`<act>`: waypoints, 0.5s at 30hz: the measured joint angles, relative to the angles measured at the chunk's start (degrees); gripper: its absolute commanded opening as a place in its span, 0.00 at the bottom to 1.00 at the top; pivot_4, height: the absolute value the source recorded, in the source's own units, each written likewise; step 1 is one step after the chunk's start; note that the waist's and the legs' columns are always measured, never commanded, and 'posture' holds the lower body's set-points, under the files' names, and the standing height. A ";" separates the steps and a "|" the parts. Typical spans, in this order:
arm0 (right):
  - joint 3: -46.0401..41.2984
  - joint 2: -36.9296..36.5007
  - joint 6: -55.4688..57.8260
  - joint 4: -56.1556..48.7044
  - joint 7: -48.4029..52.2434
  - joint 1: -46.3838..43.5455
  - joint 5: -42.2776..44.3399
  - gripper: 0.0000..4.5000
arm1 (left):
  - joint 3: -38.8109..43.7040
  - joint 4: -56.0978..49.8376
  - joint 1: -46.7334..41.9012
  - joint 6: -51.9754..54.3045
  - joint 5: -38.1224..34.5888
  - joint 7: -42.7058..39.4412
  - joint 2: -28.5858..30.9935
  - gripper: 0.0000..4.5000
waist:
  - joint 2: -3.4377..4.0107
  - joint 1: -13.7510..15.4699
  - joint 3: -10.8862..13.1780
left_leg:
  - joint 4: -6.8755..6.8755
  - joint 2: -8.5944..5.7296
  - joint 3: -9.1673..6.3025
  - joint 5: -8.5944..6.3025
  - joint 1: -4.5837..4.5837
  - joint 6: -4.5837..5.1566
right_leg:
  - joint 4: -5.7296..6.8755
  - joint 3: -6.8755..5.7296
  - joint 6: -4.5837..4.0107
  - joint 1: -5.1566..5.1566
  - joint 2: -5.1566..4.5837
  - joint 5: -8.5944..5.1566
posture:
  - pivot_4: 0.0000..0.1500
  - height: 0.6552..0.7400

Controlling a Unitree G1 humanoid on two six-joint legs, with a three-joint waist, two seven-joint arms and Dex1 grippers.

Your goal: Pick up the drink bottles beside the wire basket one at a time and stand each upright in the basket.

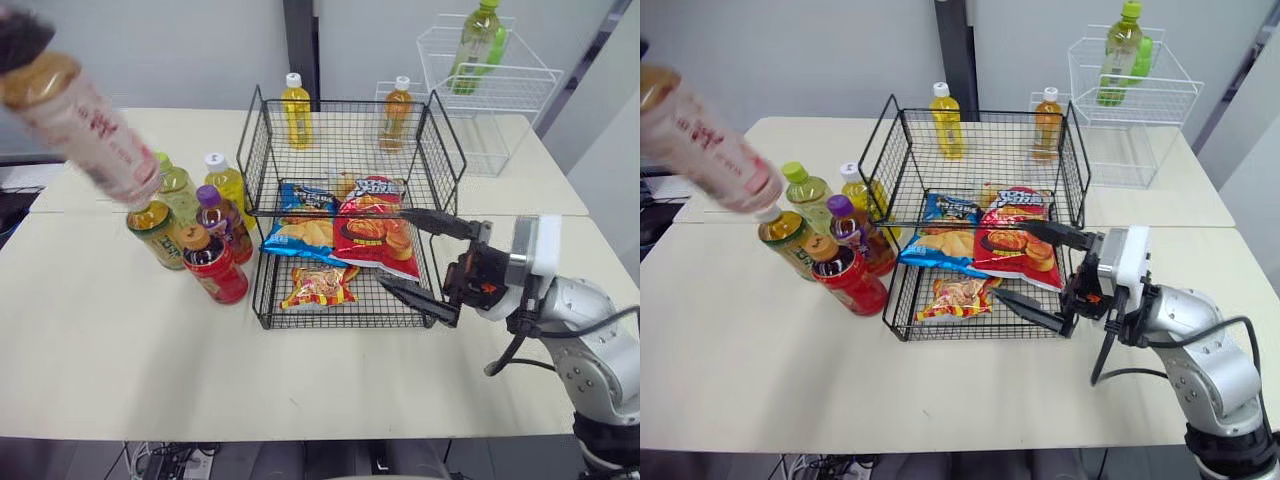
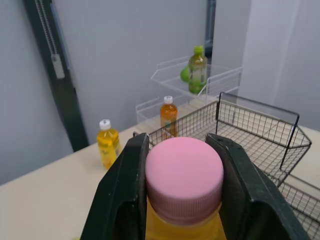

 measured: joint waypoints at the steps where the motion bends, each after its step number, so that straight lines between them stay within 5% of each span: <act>1: -0.19 0.31 0.10 -1.07 -2.21 0.67 -1.07 1.00 | -4.11 3.10 -6.96 -0.99 2.70 -0.76 -3.12 0.31 | -0.01 0.05 0.00 | 0.02 -0.01 0.00 0.00 -0.01 0.00 | 0.03 0.01 0.00 0.01 -0.01 0.00 | 1.00 1.00; 5: -0.17 2.58 0.09 -4.53 -9.48 2.44 -6.35 1.00 | -13.00 13.10 -21.40 -7.42 12.53 -3.53 -14.16 0.31 | -0.03 0.00 0.01 | 0.04 -0.02 0.01 0.00 -0.04 0.00 | 0.02 0.01 0.01 -0.01 0.00 0.00 | 1.00 1.00; 15: 3.48 7.17 -0.82 -6.29 -20.50 4.91 -20.36 1.00 | -18.81 33.78 -34.25 -22.37 26.83 -9.65 -38.58 0.31 | -0.02 -1.17 0.03 | 0.17 -0.05 0.23 0.01 -0.73 0.00 | 0.42 0.27 -0.28 -0.82 -0.01 0.17 | 1.00 1.00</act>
